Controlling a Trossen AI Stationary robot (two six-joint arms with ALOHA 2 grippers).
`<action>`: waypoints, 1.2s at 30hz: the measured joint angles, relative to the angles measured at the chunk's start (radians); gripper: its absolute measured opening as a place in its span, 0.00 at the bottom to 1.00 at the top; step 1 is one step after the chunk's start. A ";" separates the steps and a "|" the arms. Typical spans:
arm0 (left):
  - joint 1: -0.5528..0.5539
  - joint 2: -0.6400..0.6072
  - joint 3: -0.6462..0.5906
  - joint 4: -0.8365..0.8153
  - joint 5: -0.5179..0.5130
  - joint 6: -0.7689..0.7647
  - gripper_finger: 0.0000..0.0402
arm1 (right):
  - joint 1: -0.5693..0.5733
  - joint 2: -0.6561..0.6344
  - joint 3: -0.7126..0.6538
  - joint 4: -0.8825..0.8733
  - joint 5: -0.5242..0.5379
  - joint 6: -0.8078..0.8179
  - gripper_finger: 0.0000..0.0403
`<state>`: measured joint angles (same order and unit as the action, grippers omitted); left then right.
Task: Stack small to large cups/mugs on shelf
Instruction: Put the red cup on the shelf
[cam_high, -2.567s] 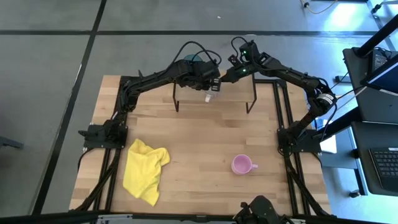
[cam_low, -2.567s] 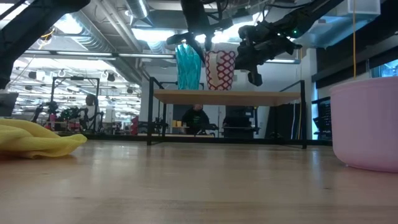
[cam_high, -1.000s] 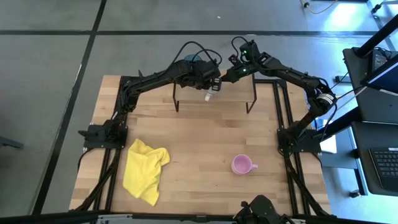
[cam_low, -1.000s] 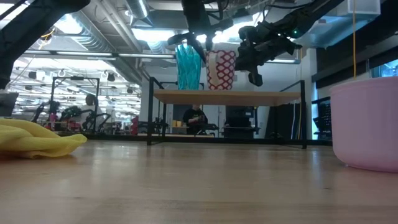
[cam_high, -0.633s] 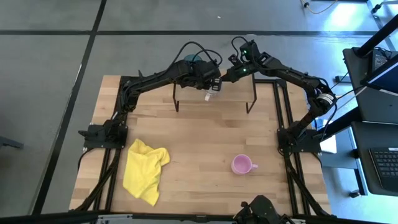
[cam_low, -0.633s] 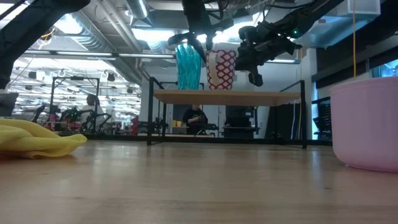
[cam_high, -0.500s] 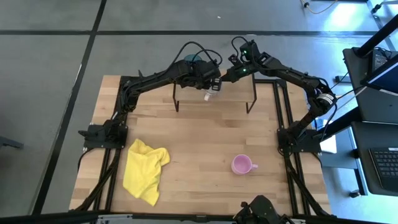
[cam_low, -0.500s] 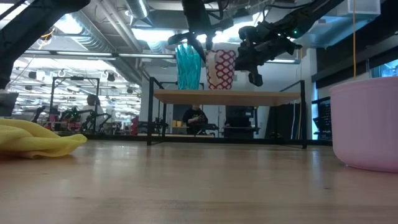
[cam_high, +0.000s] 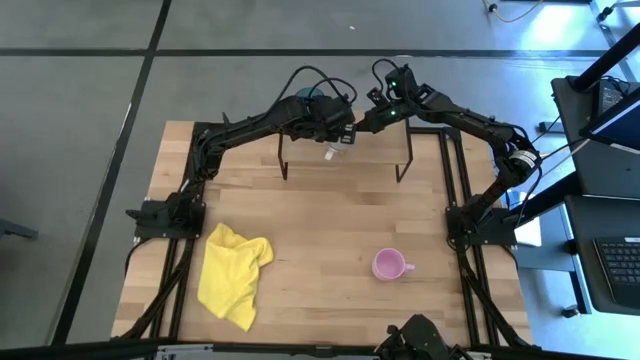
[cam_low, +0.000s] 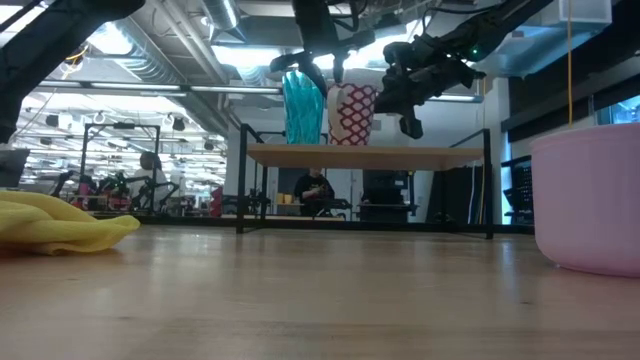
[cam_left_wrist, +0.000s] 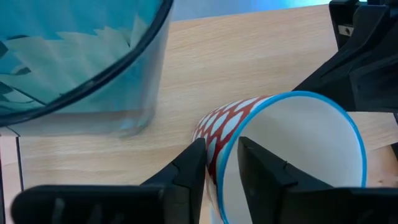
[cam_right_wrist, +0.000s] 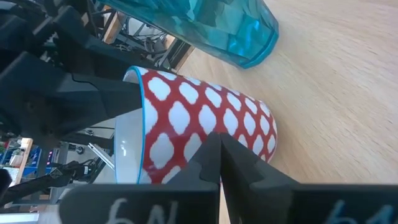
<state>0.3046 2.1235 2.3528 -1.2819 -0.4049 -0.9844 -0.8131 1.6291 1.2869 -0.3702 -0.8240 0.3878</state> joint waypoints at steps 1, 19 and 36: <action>0.000 0.000 0.000 0.000 0.000 0.000 0.22 | 0.000 0.000 0.000 0.000 0.000 0.000 0.01; 0.002 0.000 0.000 -0.005 -0.006 0.001 0.21 | 0.000 0.000 0.000 -0.008 0.054 -0.027 0.01; 0.005 0.000 0.000 0.013 -0.021 0.001 0.21 | 0.000 0.000 0.000 -0.010 0.055 -0.034 0.01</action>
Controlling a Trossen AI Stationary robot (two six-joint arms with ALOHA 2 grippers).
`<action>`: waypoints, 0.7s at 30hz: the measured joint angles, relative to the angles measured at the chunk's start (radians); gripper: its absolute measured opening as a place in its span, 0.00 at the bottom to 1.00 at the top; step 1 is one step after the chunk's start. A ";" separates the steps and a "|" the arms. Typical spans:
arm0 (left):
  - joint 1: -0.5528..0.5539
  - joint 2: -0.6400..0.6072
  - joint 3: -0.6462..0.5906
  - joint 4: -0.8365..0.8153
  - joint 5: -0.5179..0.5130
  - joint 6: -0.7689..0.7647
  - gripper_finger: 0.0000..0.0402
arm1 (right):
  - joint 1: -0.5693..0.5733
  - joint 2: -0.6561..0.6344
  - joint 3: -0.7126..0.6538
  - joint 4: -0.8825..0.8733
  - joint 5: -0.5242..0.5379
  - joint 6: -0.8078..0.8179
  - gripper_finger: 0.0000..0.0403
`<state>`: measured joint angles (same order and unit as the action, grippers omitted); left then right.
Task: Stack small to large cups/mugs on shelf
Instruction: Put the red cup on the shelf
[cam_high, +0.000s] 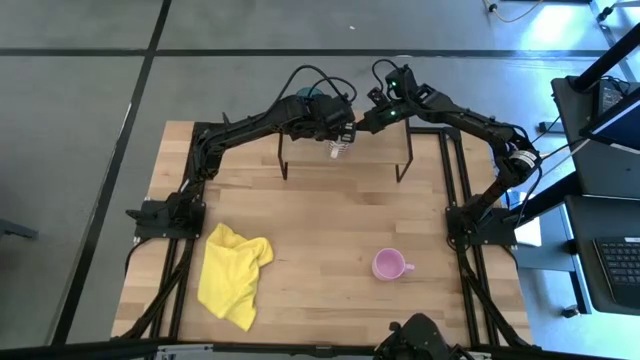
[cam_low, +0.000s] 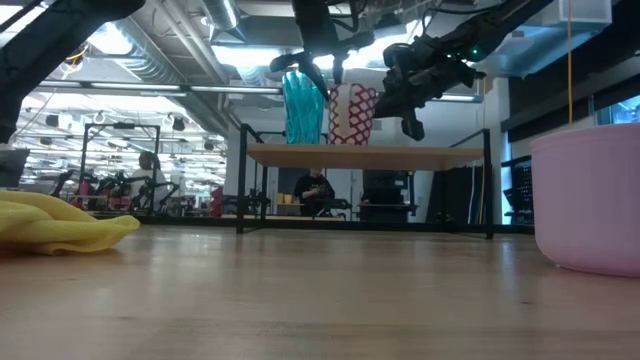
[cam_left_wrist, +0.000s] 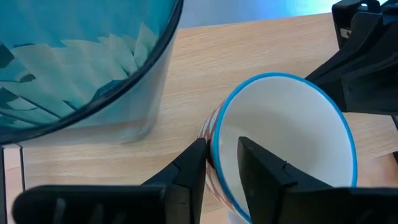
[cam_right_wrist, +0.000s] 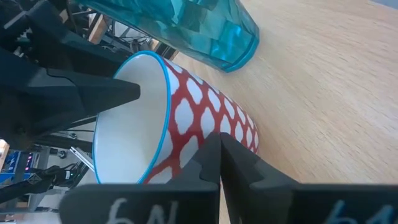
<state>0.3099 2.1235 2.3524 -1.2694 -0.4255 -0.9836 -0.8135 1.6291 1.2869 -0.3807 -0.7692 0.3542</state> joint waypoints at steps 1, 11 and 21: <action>0.000 0.000 0.000 0.000 0.000 0.000 0.21 | 0.000 0.000 0.000 0.000 0.000 0.000 0.01; -0.009 0.000 0.000 -0.040 0.023 0.000 0.21 | -0.002 0.000 0.000 0.000 -0.002 0.000 0.01; -0.022 0.000 0.000 -0.041 0.022 -0.001 0.21 | -0.002 0.000 0.000 -0.022 -0.002 -0.019 0.01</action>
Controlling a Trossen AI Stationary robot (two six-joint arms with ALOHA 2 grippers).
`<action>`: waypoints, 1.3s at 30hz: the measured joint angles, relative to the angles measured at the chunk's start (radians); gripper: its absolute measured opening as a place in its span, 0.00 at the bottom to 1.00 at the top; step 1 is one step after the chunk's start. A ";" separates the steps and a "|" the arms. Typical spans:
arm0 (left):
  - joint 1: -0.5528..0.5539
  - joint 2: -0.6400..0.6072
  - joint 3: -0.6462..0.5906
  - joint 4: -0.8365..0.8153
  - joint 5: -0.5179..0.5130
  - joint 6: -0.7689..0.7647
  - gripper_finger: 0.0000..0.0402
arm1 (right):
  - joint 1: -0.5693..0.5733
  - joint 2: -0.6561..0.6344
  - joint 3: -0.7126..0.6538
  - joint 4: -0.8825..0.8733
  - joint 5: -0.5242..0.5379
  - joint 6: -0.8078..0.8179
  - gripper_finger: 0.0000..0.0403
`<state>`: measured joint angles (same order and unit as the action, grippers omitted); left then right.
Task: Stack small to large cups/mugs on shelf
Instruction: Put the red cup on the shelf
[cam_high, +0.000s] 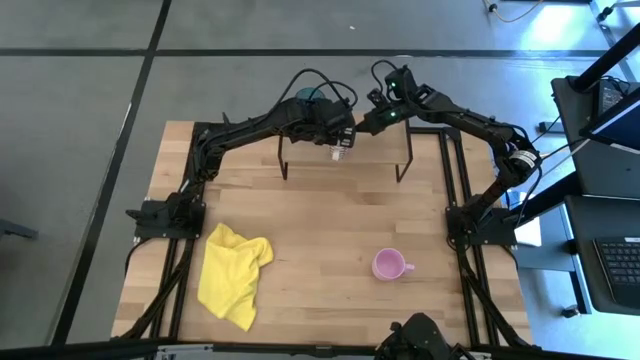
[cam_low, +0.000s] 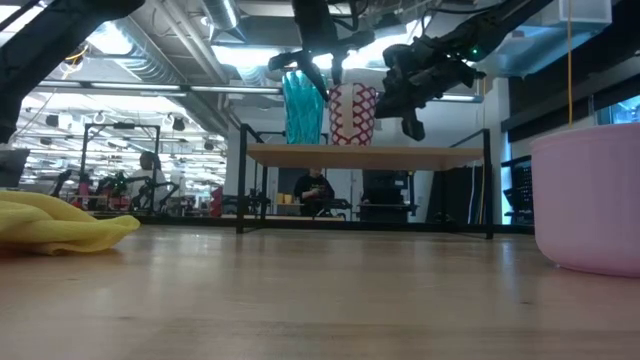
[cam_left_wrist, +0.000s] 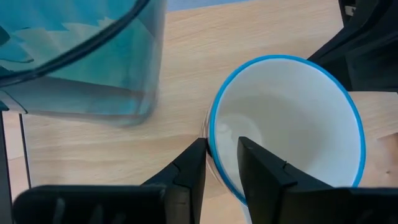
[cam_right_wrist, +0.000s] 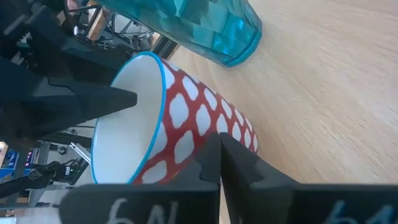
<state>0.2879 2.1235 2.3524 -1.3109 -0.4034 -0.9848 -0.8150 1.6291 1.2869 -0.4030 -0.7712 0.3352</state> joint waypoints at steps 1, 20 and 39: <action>0.000 0.000 0.000 0.000 -0.001 0.000 0.21 | 0.000 0.000 0.000 -0.005 0.000 -0.002 0.01; -0.007 -0.045 0.003 0.006 -0.024 -0.001 0.22 | -0.009 0.000 0.000 -0.013 0.000 -0.024 0.01; -0.151 -0.090 0.004 -0.099 -0.039 -0.012 0.21 | -0.027 0.000 0.000 -0.019 -0.029 -0.026 0.01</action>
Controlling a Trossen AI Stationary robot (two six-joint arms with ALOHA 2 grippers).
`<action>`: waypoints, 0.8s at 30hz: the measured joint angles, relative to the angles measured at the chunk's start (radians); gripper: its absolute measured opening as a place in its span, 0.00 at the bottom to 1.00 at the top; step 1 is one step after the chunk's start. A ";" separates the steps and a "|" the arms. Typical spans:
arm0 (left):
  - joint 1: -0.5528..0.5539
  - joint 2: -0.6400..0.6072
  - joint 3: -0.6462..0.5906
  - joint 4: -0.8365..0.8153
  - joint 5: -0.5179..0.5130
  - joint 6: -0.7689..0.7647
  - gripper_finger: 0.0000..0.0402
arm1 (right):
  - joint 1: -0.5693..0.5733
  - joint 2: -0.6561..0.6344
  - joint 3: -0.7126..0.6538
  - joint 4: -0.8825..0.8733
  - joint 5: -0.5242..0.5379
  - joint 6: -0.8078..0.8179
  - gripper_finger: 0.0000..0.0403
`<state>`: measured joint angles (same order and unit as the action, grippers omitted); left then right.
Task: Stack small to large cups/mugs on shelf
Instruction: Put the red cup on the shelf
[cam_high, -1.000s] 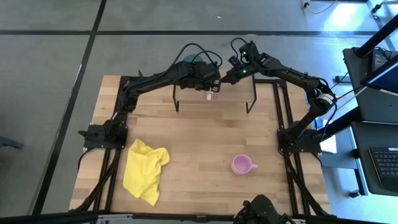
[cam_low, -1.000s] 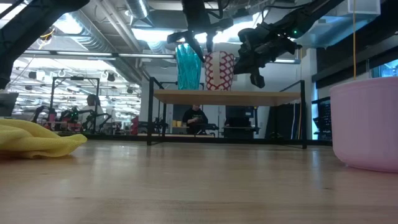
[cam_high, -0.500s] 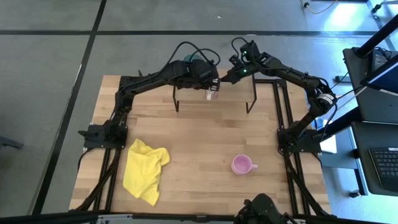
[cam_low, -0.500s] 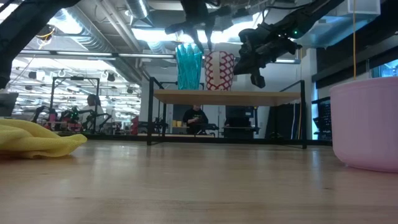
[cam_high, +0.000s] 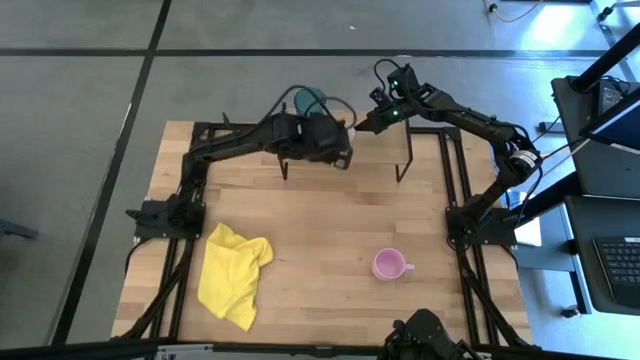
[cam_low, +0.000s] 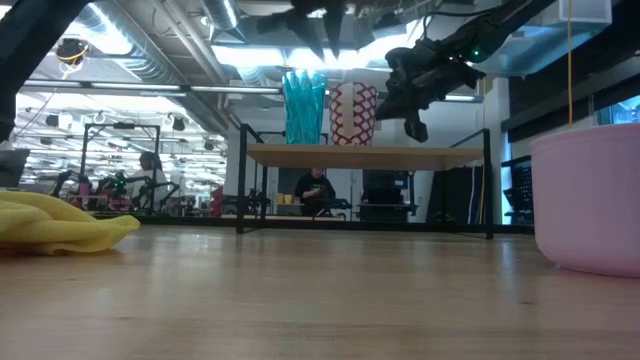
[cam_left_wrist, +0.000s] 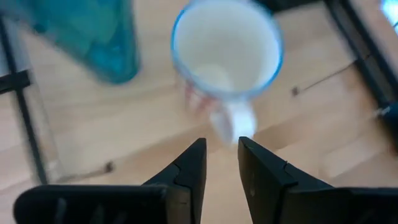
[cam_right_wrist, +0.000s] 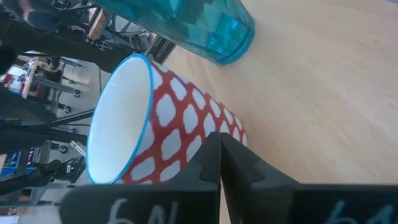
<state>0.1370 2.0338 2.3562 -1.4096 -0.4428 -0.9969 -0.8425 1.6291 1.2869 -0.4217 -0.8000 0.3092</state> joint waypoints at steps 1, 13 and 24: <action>-0.013 0.000 0.000 -0.031 -0.009 -0.016 0.21 | 0.000 0.000 0.000 0.000 -0.005 0.000 0.01; -0.056 0.010 -0.014 -0.098 -0.062 0.005 0.17 | 0.001 0.000 0.000 0.000 -0.006 0.002 0.01; -0.066 0.010 -0.116 -0.053 -0.077 0.074 0.00 | 0.001 0.000 0.000 -0.010 -0.041 0.006 0.01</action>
<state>0.0706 2.0436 2.2401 -1.4630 -0.5195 -0.9229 -0.8413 1.6295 1.2869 -0.4319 -0.8415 0.3150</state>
